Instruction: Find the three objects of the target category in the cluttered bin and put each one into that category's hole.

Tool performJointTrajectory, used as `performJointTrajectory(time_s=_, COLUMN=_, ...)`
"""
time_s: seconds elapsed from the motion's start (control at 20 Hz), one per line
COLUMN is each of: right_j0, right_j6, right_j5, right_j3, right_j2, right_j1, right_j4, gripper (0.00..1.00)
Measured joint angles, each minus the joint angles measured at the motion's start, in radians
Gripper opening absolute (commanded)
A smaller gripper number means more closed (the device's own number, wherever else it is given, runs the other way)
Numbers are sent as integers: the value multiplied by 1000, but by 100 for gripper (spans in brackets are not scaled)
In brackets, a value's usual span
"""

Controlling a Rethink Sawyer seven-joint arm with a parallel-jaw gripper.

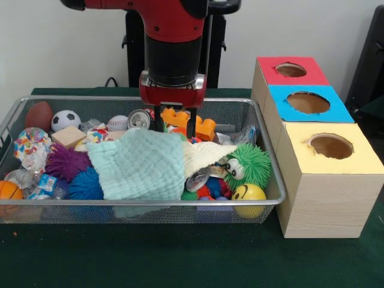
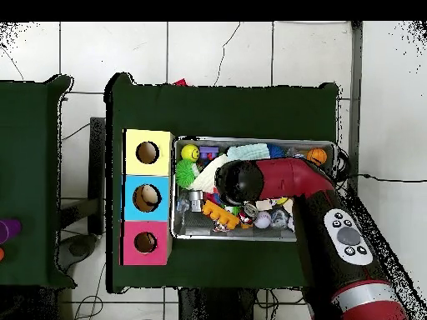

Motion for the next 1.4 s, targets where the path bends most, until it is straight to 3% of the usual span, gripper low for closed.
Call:
performJointTrajectory(time_s=0.35, right_j0=2, right_j6=0, right_j5=-98, right_j3=19, right_j2=-4, right_j1=-27, right_j4=24, gripper=100)
performJointTrajectory(time_s=0.6, right_j0=8, right_j6=0, right_j5=-66, right_j3=65, right_j2=-6, right_j1=-145, right_j4=115, gripper=100)
performJointTrajectory(time_s=0.9, right_j0=-19, right_j6=0, right_j5=-44, right_j3=71, right_j2=-3, right_j1=-219, right_j4=158, gripper=100)
performJointTrajectory(time_s=1.05, right_j0=-58, right_j6=0, right_j5=-44, right_j3=69, right_j2=5, right_j1=-222, right_j4=158, gripper=100)
performJointTrajectory(time_s=1.4, right_j0=-178, right_j6=0, right_j5=-44, right_j3=65, right_j2=13, right_j1=-156, right_j4=145, gripper=100)
